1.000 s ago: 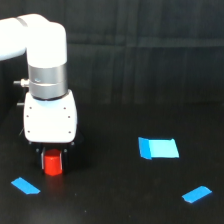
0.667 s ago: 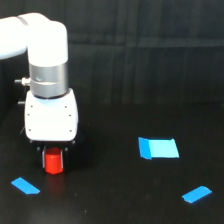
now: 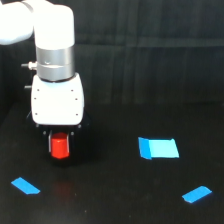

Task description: Pick up the red object from the table

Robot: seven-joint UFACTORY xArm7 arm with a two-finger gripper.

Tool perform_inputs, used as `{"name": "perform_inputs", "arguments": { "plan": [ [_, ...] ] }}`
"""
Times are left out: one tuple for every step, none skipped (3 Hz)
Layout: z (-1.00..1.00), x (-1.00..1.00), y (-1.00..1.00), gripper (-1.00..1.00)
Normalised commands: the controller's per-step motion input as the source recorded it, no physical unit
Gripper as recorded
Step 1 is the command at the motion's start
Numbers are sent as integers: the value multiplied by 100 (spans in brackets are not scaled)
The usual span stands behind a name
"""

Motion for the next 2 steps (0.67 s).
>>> {"name": "perform_inputs", "arguments": {
  "plan": [
    [100, 36, 30, -96],
    [100, 36, 38, -100]
  ]
}}
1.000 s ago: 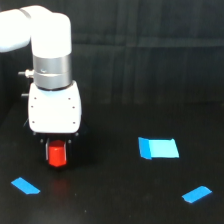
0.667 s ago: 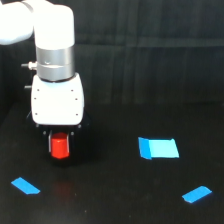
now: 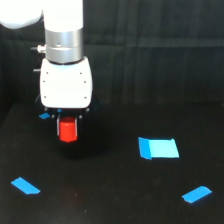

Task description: Pick up the red object from the table

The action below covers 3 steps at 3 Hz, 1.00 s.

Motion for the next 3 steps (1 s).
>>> {"name": "perform_inputs", "arguments": {
  "plan": [
    [99, 18, 19, -100],
    [96, 25, 8, -92],
    [75, 16, -5, -99]
  ]
}}
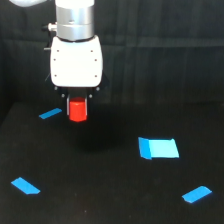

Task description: Pick up the red object from the table

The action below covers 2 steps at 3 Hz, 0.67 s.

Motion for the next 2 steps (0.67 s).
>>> {"name": "perform_inputs", "arguments": {
  "plan": [
    [43, -2, 7, -99],
    [36, 11, -2, -99]
  ]
}}
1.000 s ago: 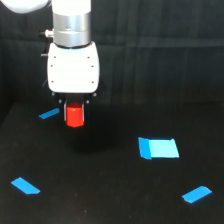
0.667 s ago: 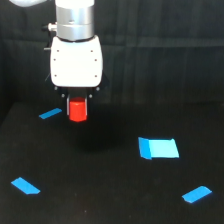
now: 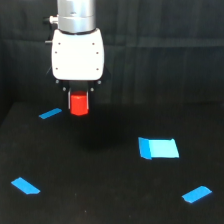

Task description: Pick up the red object from the table

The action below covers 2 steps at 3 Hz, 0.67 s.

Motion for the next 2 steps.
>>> {"name": "perform_inputs", "arguments": {
  "plan": [
    [24, 11, -4, -100],
    [16, 5, 1, -100]
  ]
}}
